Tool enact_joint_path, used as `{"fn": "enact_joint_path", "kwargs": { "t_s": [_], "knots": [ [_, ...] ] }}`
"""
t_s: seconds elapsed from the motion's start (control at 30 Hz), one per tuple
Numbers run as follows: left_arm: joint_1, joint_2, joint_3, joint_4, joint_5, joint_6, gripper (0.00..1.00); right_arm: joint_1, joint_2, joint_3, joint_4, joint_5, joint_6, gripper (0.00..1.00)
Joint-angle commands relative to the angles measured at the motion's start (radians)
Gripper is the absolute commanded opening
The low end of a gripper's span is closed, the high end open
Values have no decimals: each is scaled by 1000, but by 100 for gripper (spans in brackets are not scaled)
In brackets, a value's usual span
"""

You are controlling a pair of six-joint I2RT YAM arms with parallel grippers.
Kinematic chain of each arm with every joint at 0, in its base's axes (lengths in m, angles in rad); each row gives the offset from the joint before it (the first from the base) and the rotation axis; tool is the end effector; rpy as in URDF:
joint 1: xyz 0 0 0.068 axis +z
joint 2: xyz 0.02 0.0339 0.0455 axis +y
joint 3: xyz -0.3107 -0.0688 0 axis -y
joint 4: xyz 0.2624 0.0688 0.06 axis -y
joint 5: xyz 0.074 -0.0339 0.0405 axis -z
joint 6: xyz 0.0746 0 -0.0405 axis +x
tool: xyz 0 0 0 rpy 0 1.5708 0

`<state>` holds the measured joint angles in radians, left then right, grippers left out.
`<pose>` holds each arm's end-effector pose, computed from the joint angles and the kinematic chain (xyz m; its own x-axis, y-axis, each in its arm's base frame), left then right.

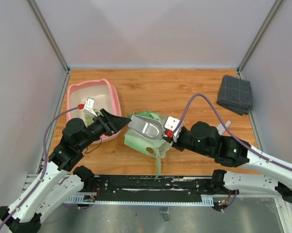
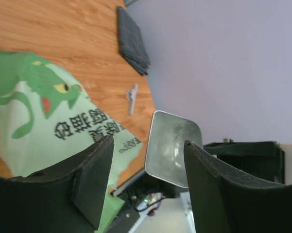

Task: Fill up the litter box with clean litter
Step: Adjust the spatula.

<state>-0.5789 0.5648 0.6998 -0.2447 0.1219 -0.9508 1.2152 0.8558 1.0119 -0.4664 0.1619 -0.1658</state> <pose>0.1262 -0.0933 0.3584 -0.5776 -0.5876 -0.5667 0.2997 0.4931 -0.8167 0.0833 0.1896 0.4031 0.0390 -0.3628 -0.9311 -0.8773 0.4336 -0.2057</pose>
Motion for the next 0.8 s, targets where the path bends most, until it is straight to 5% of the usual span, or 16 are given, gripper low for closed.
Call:
{"fn": "enact_joint_path", "kwargs": {
  "t_s": [0.0, 0.17, 0.37, 0.53, 0.77],
  "knots": [
    [4, 8, -82, 255, 165, -132, 61, -2, -34, -17, 103, -36, 75, 1],
    [4, 56, -152, 375, 246, -231, 49, -2, -46, -47, 164, -86, 116, 1],
    [4, 56, -236, 528, 272, -375, 2, -2, -66, -81, 134, -49, 133, 12],
    [4, 54, -259, 507, 258, -412, 0, -2, -165, -95, 30, -29, 93, 33],
    [4, 77, -265, 550, 276, -444, 0, -2, -273, -129, 14, -71, 60, 39]
  ]
}}
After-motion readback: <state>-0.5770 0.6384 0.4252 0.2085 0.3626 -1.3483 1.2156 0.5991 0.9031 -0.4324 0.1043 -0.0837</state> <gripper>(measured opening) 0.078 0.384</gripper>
